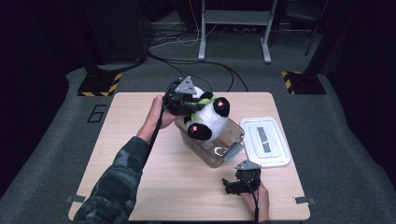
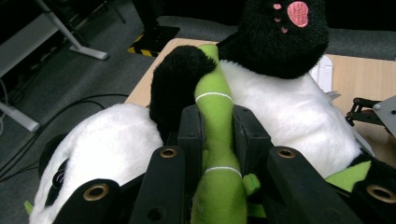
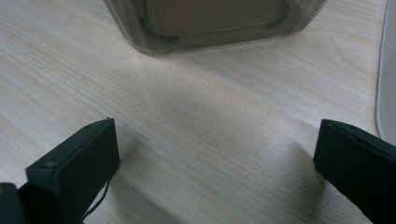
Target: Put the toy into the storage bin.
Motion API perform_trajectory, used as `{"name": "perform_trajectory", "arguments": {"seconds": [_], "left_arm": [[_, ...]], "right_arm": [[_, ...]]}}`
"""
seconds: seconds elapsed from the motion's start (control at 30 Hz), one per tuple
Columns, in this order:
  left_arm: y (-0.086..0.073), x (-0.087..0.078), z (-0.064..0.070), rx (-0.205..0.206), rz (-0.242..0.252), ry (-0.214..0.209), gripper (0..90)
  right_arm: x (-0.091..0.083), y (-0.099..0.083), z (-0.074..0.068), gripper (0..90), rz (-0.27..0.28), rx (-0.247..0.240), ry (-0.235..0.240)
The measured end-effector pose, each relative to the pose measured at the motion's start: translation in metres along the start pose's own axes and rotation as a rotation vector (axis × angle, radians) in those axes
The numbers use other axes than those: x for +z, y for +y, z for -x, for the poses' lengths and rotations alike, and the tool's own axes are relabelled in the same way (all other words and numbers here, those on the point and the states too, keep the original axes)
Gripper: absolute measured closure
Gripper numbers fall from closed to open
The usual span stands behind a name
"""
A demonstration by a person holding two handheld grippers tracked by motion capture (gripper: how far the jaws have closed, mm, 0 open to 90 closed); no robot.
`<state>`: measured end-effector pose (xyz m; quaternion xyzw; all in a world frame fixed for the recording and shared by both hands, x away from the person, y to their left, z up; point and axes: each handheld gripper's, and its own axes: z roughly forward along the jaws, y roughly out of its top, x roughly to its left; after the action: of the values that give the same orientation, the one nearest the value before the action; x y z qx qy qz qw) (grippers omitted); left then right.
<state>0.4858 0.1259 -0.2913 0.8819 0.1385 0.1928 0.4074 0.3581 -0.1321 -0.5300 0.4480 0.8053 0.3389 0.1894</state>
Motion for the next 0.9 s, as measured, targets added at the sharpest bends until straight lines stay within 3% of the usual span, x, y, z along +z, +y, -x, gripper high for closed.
{"name": "perform_trajectory", "arguments": {"seconds": [0.63,0.8,0.9], "left_arm": [[0.002,0.037,0.018,0.019,-0.045,-0.086,75.0],[0.000,0.043,0.019,0.016,-0.066,-0.098,74.9],[-0.005,0.049,0.018,-0.006,-0.065,-0.096,74.8]], "right_arm": [[0.000,0.000,0.000,0.0,0.003,0.001,-0.002],[0.000,0.000,-0.001,0.0,0.003,0.003,-0.001],[0.000,0.000,-0.001,0.0,0.000,0.007,-0.001]]}}
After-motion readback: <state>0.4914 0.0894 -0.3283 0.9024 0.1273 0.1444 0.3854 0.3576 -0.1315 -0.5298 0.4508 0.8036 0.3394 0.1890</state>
